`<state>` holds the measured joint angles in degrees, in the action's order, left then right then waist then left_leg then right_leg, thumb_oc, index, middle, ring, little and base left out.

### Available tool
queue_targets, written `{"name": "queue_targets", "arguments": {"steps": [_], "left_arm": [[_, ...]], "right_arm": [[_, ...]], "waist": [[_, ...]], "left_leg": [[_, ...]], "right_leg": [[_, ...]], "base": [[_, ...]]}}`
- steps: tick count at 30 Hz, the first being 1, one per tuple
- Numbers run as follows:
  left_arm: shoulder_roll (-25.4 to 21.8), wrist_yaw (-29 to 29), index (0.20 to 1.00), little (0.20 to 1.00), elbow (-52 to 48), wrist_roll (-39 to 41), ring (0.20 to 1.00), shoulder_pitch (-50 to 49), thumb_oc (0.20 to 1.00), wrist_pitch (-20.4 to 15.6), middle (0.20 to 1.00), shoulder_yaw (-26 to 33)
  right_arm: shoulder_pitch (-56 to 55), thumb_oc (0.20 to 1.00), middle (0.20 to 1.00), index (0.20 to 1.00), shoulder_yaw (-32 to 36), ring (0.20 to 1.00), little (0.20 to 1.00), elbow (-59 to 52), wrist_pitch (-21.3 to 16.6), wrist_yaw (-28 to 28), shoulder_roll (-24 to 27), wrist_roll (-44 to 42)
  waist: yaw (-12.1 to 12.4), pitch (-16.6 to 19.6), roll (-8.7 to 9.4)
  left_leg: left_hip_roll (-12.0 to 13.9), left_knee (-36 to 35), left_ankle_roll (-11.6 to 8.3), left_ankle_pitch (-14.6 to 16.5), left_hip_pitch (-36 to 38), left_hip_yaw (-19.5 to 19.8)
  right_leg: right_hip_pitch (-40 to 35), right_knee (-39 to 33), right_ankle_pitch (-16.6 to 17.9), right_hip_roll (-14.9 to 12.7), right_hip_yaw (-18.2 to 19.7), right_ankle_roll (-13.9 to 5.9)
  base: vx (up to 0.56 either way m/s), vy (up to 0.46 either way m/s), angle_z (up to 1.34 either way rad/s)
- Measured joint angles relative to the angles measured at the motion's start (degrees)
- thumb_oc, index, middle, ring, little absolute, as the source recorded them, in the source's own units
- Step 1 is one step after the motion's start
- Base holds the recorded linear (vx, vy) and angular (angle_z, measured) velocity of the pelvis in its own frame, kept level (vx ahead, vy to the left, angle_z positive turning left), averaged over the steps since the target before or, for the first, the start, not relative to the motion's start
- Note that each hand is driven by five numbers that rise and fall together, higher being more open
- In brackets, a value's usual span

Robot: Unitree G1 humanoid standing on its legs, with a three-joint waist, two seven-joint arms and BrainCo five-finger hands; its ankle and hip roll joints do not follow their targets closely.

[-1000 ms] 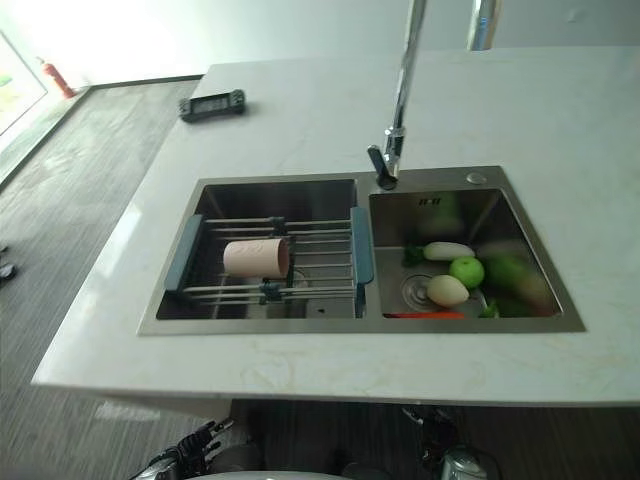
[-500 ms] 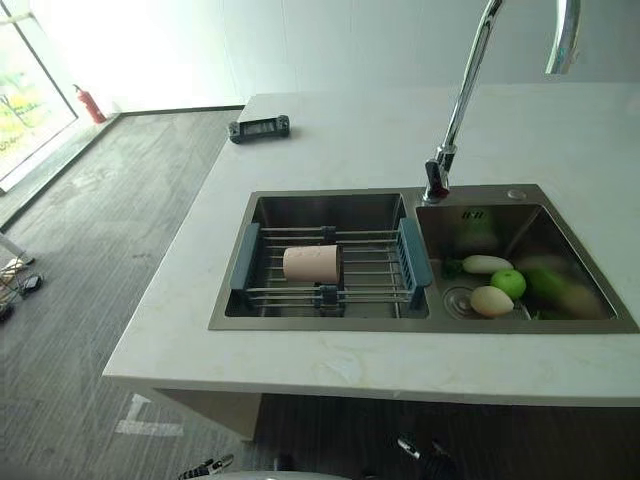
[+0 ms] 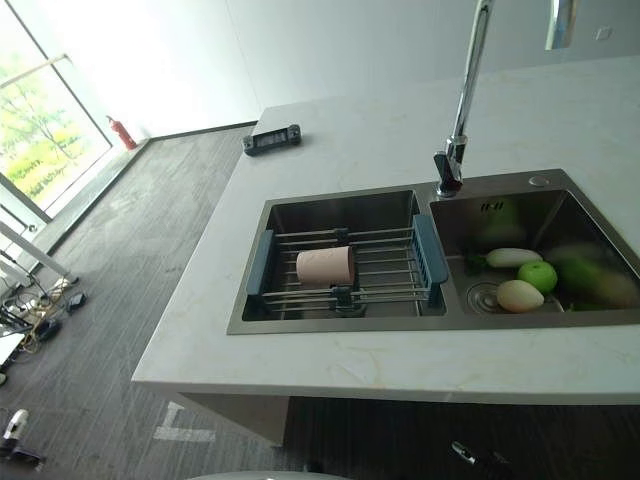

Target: Place the dishes in the dishwasher.

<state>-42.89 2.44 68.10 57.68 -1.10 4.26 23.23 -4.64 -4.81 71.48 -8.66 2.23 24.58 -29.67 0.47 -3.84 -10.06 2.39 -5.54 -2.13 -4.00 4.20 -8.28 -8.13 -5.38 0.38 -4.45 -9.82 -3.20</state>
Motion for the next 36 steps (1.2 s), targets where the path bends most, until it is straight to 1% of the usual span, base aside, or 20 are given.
{"name": "queue_targets", "arguments": {"steps": [1, 2, 4, 6, 10, 11, 12, 13, 14, 15, 16, 17, 19, 20, 21, 22, 23, 26, 32, 36], "left_arm": [[-4.7, 0.59, 1.0, 1.0, -0.01, -1.69, 1.0, 1.05, 1.0, 1.35, 1.0, 0.65], [-14.99, 1.35, 1.0, 1.0, -1.29, -5.26, 1.0, 2.32, 1.0, 0.37, 1.0, 3.28], [-21.36, 1.5, 1.0, 1.0, -2.55, -7.34, 1.0, 3.07, 1.0, -0.55, 1.0, 4.27], [-27.41, 2.08, 1.0, 1.0, -5.35, -13.05, 1.0, 5.39, 1.0, -0.64, 1.0, 4.92], [-30.37, 2.15, 1.0, 1.0, -8.85, -16.63, 1.0, 11.13, 1.0, -1.35, 1.0, 2.64], [-30.47, 1.73, 1.0, 1.0, -13.48, -16.76, 1.0, 15.27, 1.0, -1.51, 1.0, -2.1], [-31.67, 2.74, 1.0, 1.0, -22.95, -16.87, 1.0, 19.22, 1.0, -4.0, 1.0, -8.73], [-29.73, 4.31, 1.0, 1.0, -37.14, -18.17, 1.0, 29.61, 1.0, -4.18, 1.0, -21.64], [-29.8, 5.23, 1.0, 1.0, -40.98, -18.29, 1.0, 30.78, 1.0, -4.39, 1.0, -24.16], [-24.89, 8.08, 1.0, 1.0, -50.05, -19.15, 1.0, 33.83, 1.0, -4.76, 1.0, -27.57], [-21.45, 9.1, 1.0, 1.0, -56.07, -19.23, 1.0, 34.75, 1.0, -4.86, 1.0, -31.43], [-22.08, 10.39, 1.0, 1.0, -59.51, -21.34, 1.0, 34.72, 1.0, -4.24, 1.0, -34.61], [-19.15, 10.42, 1.0, 1.0, -59.63, -25.07, 1.0, 35.25, 1.0, -4.13, 1.0, -36.39], [-18.99, 10.26, 1.0, 1.0, -54.0, -27.97, 1.0, 35.47, 1.0, -3.21, 1.0, -39.51], [-18.82, 9.52, 1.0, 1.0, -48.59, -28.01, 1.0, 35.47, 1.0, -2.79, 1.0, -38.84], [-18.35, 8.96, 1.0, 1.0, -47.36, -28.11, 1.0, 35.54, 1.0, -2.72, 1.0, -38.93], [-17.14, 6.41, 1.0, 1.0, -47.31, -32.5, 1.0, 35.98, 1.0, -2.39, 1.0, -40.92], [-14.77, 5.67, 1.0, 1.0, -47.34, -38.9, 1.0, 35.97, 1.0, -2.02, 1.0, -44.02], [-13.87, 3.94, 1.0, 1.0, -47.51, -45.82, 1.0, 36.87, 1.0, -0.67, 1.0, -45.79], [-13.47, 3.85, 1.0, 1.0, -46.57, -50.06, 1.0, 37.55, 1.0, 0.12, 1.0, -46.62]], "right_arm": [[0.04, 1.0, 1.0, 1.0, -1.63, 1.0, 1.0, -0.06, 0.48, 0.16, 0.42, 0.02], [0.09, 1.0, 1.0, 1.0, -1.34, 1.0, 1.0, -0.57, 0.55, -0.03, 0.79, -0.31], [-0.04, 1.0, 1.0, 1.0, -1.24, 1.0, 1.0, -0.63, 0.52, -0.17, 1.15, -0.71], [-0.16, 1.0, 1.0, 1.0, -1.41, 1.0, 1.0, -1.08, 0.62, -0.01, 1.35, -0.8], [0.01, 1.0, 1.0, 1.0, -1.56, 1.0, 1.0, -1.26, 0.74, 0.09, 0.0, -0.81], [-0.9, 1.0, 1.0, 1.0, -1.59, 1.0, 1.0, -1.21, 0.83, 0.09, -0.15, -0.81], [-0.81, 1.0, 1.0, 1.0, -1.51, 1.0, 1.0, -1.23, 0.95, 0.1, -0.74, -0.81], [-2.35, 1.0, 1.0, 1.0, -1.53, 1.0, 1.0, -1.25, 0.75, 0.16, -3.1, -0.76], [-2.29, 1.0, 1.0, 1.0, -1.48, 1.0, 1.0, -1.21, 0.71, 0.3, -3.89, -0.75], [-2.54, 1.0, 1.0, 1.0, -1.68, 1.0, 1.0, -3.17, 0.62, 0.69, -5.03, -0.77], [-2.57, 1.0, 1.0, 1.0, -1.35, 1.0, 1.0, -3.39, 0.73, 1.35, -5.43, -0.7], [-2.33, 1.0, 1.0, 1.0, -1.24, 1.0, 1.0, -3.45, 0.71, 1.49, -5.56, -0.72], [-2.27, 1.0, 1.0, 1.0, -1.27, 1.0, 1.0, -3.5, 0.59, 1.63, -5.73, -0.72], [-2.17, 1.0, 1.0, 1.0, -1.32, 1.0, 1.0, -3.39, 0.65, 1.85, -5.91, -0.72], [-2.83, 1.0, 1.0, 1.0, -1.46, 1.0, 1.0, -3.37, 0.69, 1.89, -6.01, -0.73], [-3.32, 1.0, 1.0, 1.0, -1.47, 1.0, 1.0, -3.39, 0.69, 1.89, -6.11, -0.73], [-4.14, 1.0, 1.0, 1.0, -1.36, 1.0, 1.0, -4.42, 0.67, 1.73, -6.11, -0.71], [-4.12, 1.0, 1.0, 1.0, -1.29, 1.0, 1.0, -4.13, 0.72, 1.53, -6.13, -0.61], [-6.43, 1.0, 1.0, 1.0, -1.32, 1.0, 1.0, -3.89, 1.07, 1.07, -5.79, -0.22], [-5.91, 1.0, 1.0, 1.0, -1.37, 1.0, 1.0, -8.63, 1.38, 1.23, -5.6, -0.27]], "waist": [[0.09, 0.03, 0.46], [0.19, -0.08, 1.37], [0.22, 0.16, 1.8], [0.32, 0.2, 1.29], [0.04, 0.33, 1.09], [0.46, 0.35, 1.75], [0.86, 0.34, 3.19], [-0.01, 0.61, 5.46], [-0.01, 0.62, 5.89], [-1.94, 0.83, 6.74], [-2.57, 0.83, 6.83], [-3.49, 0.73, 7.05], [-5.47, 0.7, 7.01], [-7.88, 0.43, 6.4], [-7.78, 0.21, 6.07], [-7.98, 0.16, 6.14], [-7.64, -0.14, 6.08], [-8.34, -0.79, 6.14], [-9.63, -3.32, 5.73], [-9.99, -5.06, 4.93]], "left_leg": [[0.08, 0.0, -0.09, -0.06, -0.02, 0.09], [0.34, 0.04, -0.15, -0.1, -0.18, -0.02], [0.28, 0.09, -0.14, -0.07, -0.3, -0.14], [-0.15, 0.03, 0.03, 0.05, -0.42, -0.2], [0.11, 0.05, 0.02, -0.03, -0.34, -0.26], [0.17, 0.1, -0.08, -0.08, -0.25, -0.21], [0.34, 0.03, -0.19, -0.13, -0.31, -0.37], [0.38, 0.07, -0.27, -0.14, -0.03, -0.3], [0.46, 0.02, -0.27, -0.17, -0.08, -0.37], [0.48, 0.37, -0.34, 0.02, 0.04, -1.58], [0.35, 0.02, -0.27, 0.04, 0.0, -1.95], [0.39, 0.07, -0.25, 0.07, -0.08, -2.64], [0.42, 0.06, -0.21, 0.05, 0.02, -3.3], [0.79, 0.05, 0.08, -0.15, 0.34, -4.28], [1.44, 0.12, 0.05, -0.13, 0.99, -4.81], [1.65, 0.13, -0.07, -0.05, 1.22, -4.91], [1.97, 0.36, -0.17, -0.01, 1.34, -5.72], [2.27, 0.0, -0.78, 0.45, 1.86, -6.8], [2.37, 0.0, -0.83, 0.56, 1.73, -8.15], [2.35, 0.02, -0.69, 0.56, 0.71, -8.85]], "right_leg": [[-0.06, 0.0, -0.06, 0.08, -0.22, 0.0], [0.16, 0.16, -0.32, 0.34, -0.16, -0.16], [0.39, 0.37, -0.3, 0.21, -0.17, -0.3], [0.52, 0.38, -0.15, -0.19, -0.15, -0.61], [0.49, 0.11, -0.01, 0.12, -0.06, -0.55], [0.27, 0.13, -0.12, 0.22, -0.1, -0.65], [0.48, 0.38, -0.02, 0.38, 0.09, -0.69], [0.61, 1.19, -0.63, 0.34, 0.02, -0.66], [0.93, 1.64, -0.78, 0.38, 0.14, -0.67], [1.74, 2.16, -0.78, 0.19, 1.17, -0.69], [1.81, 2.21, -0.71, 0.06, 1.71, -0.89], [2.36, 2.05, -0.21, 0.1, 2.43, -1.11], [2.11, 1.14, 0.4, 0.16, 2.98, -1.05], [1.57, 0.35, 1.44, 0.61, 3.84, -0.24], [1.48, 0.31, 1.57, 1.15, 4.23, -0.11], [1.52, 0.02, 1.42, 1.39, 4.29, -0.09], [1.55, 0.03, 1.03, 1.68, 4.82, -0.64], [1.66, 0.03, 1.05, 1.88, 6.09, -0.45], [2.5, 0.03, 1.45, 1.81, 6.61, -0.45], [3.95, 0.05, 1.78, 1.81, 7.46, -0.42]], "base": [[-0.02, -0.011, -0.03], [0.0, 0.0, 0.0], [-0.01, -0.01, -0.03], [-0.02, -0.033, -0.01], [0.0, -0.047, 0.0], [0.04, -0.107, -0.04], [0.04, -0.086, 0.03], [0.08, -0.135, -0.07], [0.05, -0.066, -0.19], [0.06, -0.085, -0.32], [0.04, -0.05, -0.46], [0.05, -0.057, -0.34], [0.03, -0.029, -0.32], [0.03, -0.036, -0.31], [0.05, -0.046, -0.27], [0.05, -0.045, -0.13], [0.05, -0.033, -0.17], [0.05, -0.024, -0.27], [0.01, -0.006, -0.13], [-0.03, -0.003, -0.1]]}}
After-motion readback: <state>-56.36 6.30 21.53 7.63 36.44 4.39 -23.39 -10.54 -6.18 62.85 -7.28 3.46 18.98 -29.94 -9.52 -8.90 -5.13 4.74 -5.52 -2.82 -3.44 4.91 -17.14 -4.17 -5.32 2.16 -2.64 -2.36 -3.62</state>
